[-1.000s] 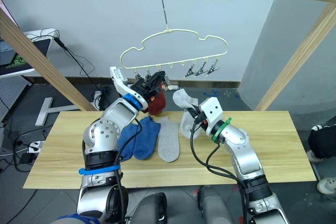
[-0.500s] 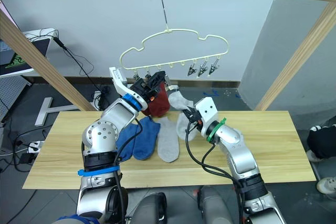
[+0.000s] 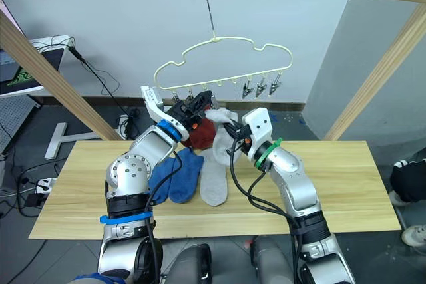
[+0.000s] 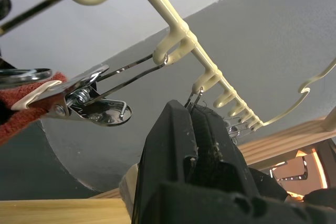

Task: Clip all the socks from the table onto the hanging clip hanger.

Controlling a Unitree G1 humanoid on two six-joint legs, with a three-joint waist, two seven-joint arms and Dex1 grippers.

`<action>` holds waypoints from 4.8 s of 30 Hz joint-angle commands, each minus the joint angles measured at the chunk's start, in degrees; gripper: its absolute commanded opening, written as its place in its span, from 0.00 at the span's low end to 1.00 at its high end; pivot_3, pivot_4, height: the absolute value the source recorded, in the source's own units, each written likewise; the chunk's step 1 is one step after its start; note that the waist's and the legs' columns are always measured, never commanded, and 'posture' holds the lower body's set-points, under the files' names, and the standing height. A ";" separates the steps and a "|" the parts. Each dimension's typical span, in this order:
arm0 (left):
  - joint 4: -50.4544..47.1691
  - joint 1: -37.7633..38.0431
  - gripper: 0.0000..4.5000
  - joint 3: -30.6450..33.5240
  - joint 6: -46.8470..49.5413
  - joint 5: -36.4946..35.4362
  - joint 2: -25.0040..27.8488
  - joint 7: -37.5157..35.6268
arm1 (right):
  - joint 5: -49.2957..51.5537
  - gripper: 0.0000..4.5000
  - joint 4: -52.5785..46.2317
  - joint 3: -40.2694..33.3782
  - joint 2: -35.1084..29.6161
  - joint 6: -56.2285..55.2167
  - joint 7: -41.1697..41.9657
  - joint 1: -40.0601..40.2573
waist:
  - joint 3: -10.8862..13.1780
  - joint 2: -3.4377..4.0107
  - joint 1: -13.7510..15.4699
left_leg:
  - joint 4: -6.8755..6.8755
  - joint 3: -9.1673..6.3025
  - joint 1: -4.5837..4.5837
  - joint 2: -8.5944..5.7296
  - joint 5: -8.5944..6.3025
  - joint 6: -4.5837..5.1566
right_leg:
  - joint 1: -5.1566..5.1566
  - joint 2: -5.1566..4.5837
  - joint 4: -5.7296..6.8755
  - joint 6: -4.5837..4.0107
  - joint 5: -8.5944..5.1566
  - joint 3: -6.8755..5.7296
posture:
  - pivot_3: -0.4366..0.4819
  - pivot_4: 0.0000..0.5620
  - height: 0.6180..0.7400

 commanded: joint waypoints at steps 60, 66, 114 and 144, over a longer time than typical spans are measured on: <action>-22.28 12.74 1.00 -11.12 -4.54 8.98 23.10 -19.40 | -2.08 0.71 1.28 -8.09 1.92 4.29 -18.17 -11.24 | 0.03 0.03 0.36 | -0.37 0.00 -0.82 0.08 0.01 0.00 | -0.87 -0.10 -0.19 -0.06 -0.03 0.03 | 0.48 0.46 1.00; -22.52 12.83 1.00 -11.14 -4.92 9.47 23.15 -19.12 | -2.15 0.71 2.70 -7.75 2.23 3.37 -17.92 -11.76 | 0.03 0.03 0.44 | -0.37 -0.01 -0.83 0.09 0.01 0.00 | -0.87 -0.10 -0.17 -0.06 -0.03 0.02 | 0.49 0.45 1.00; -21.35 6.80 1.00 -11.93 -7.31 11.08 24.00 -22.18 | -1.57 0.51 15.44 -9.14 3.23 -2.87 -17.20 -20.63 | 0.03 0.03 0.76 | 0.08 -0.04 -0.83 0.05 0.01 -0.01 | -0.83 -0.05 0.21 -0.07 -0.02 -0.03 | 0.49 0.43 1.00; -20.55 3.49 1.00 -12.36 -8.54 12.63 23.93 -24.78 | -1.75 0.51 20.13 -10.16 4.84 -6.14 -17.78 -23.50 | 0.03 0.03 1.09 | 0.10 -0.05 -0.84 0.08 0.01 -0.01 | -0.83 -0.06 0.23 -0.08 -0.01 -0.03 | 0.50 0.44 1.00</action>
